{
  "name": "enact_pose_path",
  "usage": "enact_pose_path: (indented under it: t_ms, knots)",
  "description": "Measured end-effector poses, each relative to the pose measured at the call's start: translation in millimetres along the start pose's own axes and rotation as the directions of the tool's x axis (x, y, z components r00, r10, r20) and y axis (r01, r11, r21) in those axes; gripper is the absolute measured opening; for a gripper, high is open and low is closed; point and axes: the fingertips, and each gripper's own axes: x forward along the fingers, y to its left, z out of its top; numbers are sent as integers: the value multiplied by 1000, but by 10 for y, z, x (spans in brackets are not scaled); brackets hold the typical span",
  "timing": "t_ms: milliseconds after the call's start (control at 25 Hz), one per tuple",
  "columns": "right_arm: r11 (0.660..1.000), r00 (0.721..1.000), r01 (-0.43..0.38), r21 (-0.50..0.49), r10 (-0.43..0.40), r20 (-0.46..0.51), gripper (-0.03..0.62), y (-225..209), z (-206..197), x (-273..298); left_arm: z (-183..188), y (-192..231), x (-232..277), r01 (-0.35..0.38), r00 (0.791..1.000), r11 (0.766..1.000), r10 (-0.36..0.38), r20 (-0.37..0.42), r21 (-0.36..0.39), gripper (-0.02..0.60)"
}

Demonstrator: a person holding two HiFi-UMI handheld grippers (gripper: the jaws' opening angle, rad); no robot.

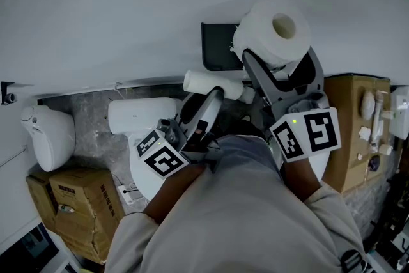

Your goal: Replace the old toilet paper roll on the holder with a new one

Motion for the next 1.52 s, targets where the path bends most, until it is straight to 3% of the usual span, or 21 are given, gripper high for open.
enact_pose_path:
  t_ms: [200,520,1040,1520]
  knots:
    - [999,999,-45,16,45,-9,426,49,-14,-3,5,-27,8,13,1000,1000,-13,4,2,160]
    - [998,999,-42,41,42,9,426,20,21,-187,-68,-108,6,23,1000,1000,-22,-7,14,160]
    - [992,996,47,119,-56,70,426,-331,132,-770,-386,-384,133,65,995,996,-61,-75,55,160]
    - [953,980,159,259,-184,75,426,-644,-21,-1025,-469,-447,205,102,983,993,-92,-161,55,160]
